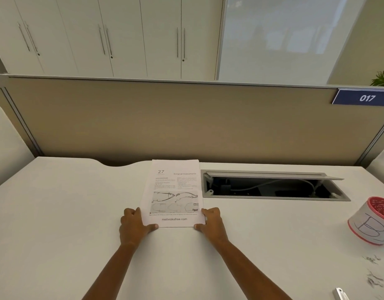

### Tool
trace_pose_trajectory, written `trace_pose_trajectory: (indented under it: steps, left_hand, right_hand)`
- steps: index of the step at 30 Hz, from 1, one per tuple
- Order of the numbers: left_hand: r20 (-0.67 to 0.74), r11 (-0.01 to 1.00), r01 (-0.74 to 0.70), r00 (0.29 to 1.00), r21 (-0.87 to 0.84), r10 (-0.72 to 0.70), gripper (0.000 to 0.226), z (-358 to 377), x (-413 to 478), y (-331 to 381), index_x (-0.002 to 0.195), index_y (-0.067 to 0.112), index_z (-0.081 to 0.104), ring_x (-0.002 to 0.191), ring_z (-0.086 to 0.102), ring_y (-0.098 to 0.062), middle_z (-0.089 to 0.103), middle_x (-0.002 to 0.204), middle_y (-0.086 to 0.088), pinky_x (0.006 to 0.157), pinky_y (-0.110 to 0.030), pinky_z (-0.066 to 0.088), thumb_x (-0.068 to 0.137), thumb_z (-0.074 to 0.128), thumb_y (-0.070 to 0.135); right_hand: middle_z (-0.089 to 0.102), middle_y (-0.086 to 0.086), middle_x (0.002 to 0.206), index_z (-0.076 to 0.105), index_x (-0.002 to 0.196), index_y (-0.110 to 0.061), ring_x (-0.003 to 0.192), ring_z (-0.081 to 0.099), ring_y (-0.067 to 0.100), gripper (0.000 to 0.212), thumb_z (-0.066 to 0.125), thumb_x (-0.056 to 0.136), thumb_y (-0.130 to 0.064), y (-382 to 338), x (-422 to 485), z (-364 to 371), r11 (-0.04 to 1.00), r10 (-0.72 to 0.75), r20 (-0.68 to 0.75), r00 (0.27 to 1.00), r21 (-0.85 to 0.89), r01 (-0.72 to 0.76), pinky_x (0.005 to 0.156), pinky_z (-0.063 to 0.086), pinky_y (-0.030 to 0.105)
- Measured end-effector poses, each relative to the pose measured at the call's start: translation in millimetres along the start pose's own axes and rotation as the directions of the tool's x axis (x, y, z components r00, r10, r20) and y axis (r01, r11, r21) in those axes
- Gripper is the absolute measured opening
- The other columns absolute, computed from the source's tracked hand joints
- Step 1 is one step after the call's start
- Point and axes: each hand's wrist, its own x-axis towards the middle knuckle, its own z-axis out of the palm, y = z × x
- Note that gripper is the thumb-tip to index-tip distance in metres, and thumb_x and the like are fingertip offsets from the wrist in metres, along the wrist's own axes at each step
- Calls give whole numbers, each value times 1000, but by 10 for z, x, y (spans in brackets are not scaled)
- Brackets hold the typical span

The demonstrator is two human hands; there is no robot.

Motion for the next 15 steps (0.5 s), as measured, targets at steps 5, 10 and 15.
trace_pose_trajectory:
  steps: [5,10,15]
  left_hand:
    - [-15,993,-13,1000,121,15,74,-6,15,-12,131,10,39,117,38,-29,35,132,-9,89,-33,40,74,66,50]
    - [-51,980,-29,998,196,40,72,50,19,-40,132,11,37,116,40,-28,36,132,-9,88,-32,41,78,59,54]
    - [-159,982,-58,983,178,86,70,150,-121,-57,128,-1,45,105,49,-39,49,125,-21,79,-44,45,75,70,38]
  right_hand:
    - [42,11,126,38,135,-2,114,49,24,64,68,80,-15,47,15,6,999,-36,-11,999,-31,36,99,40,25]
    - [41,7,119,42,134,-10,112,49,27,59,66,81,-20,104,19,25,993,-95,-23,995,-79,93,97,42,29]
    - [37,11,131,31,140,-15,118,45,27,73,68,77,-16,172,-99,19,993,-115,-3,993,-9,115,101,42,37]
